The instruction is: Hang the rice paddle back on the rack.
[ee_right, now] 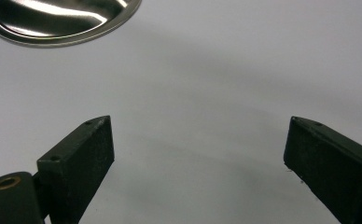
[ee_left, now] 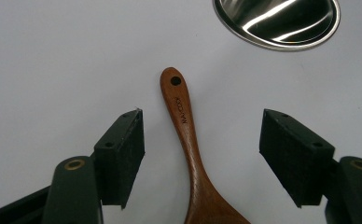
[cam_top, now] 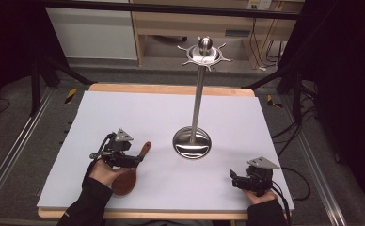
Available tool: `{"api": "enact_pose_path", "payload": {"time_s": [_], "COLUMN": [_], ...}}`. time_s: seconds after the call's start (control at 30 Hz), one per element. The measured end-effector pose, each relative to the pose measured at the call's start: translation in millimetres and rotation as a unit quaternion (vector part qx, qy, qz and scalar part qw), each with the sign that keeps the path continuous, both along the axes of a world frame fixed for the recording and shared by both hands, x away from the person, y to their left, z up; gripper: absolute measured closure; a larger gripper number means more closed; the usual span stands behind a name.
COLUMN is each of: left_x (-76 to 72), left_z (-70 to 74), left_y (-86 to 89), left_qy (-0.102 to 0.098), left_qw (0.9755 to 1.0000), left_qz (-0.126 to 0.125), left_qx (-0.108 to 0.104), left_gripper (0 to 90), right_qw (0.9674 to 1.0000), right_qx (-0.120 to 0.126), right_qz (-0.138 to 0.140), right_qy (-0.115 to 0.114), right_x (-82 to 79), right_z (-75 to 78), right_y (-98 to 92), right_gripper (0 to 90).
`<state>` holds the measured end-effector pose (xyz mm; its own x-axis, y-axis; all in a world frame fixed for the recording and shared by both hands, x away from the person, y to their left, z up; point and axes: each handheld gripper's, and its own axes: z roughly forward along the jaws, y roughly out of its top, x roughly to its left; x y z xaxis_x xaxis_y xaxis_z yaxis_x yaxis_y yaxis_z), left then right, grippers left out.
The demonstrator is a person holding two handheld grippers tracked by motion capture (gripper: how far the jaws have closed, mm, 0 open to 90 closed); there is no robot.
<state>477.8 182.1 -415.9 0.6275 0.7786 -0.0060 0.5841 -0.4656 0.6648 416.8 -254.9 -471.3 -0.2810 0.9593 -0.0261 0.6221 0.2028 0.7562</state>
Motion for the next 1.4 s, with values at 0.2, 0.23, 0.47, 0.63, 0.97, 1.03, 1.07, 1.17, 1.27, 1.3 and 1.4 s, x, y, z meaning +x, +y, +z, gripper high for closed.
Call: {"api": "enact_pose_path", "payload": {"time_s": [0.2,0.23,0.47,0.63,0.97,1.03,1.07,1.17,1.27,1.3,1.4], "left_x": [5.0,6.3,11.8,14.7,19.5,20.7,21.2,22.5,23.6,24.0,25.3], "left_z": [-1.4,-2.0,-3.1,-5.4,-12.1,-13.3,-13.8,-15.4,-17.3,-17.9,-19.8], "left_y": [-2.6,-3.3,-6.8,-7.8,-12.6,-13.5,-13.9,-14.5,-14.8,-14.8,-14.4], "left_qy": [0.013,0.018,0.039,0.051,0.068,0.073,0.074,0.081,0.085,0.085,0.091], "left_qw": [0.9999,0.9998,0.9991,0.9984,0.9968,0.9962,0.996,0.9951,0.9947,0.9946,0.9941], "left_qz": [-0.003,-0.003,-0.005,-0.007,-0.016,-0.017,-0.016,-0.017,-0.015,-0.014,-0.012], "left_qx": [0.005,0.001,0.017,0.023,0.039,0.044,0.048,0.054,0.057,0.058,0.058], "left_gripper": [33.8,35.3,40.2,43.0,53.2,55.1,55.1,56.9,58.2,58.4,58.8], "right_qw": [1.0,1.0,1.0,1.0,1.0,1.0,1.0,1.0,1.0,1.0,1.0], "right_qx": [0.0,-0.003,-0.003,-0.001,-0.001,-0.002,-0.002,-0.001,-0.001,-0.001,-0.001], "right_qz": [0.0,0.004,0.004,0.003,0.003,0.004,0.004,0.004,0.004,0.004,0.005], "right_qy": [0.0,0.0,0.001,0.001,0.002,0.002,0.002,0.002,0.002,0.003,0.003], "right_x": [0.2,0.4,0.4,0.7,1.2,1.4,1.4,1.3,1.4,1.4,1.3], "right_z": [0.0,-0.4,-0.4,-0.3,-0.4,-0.6,-0.6,-0.5,-0.5,-0.5,-0.5], "right_y": [0.6,0.4,0.4,0.7,0.4,0.4,0.4,0.5,0.4,0.5,0.5], "right_gripper": [8.8,8.8,8.8,8.8,8.8,8.8,8.8,8.8,8.7,8.8,8.7]}}
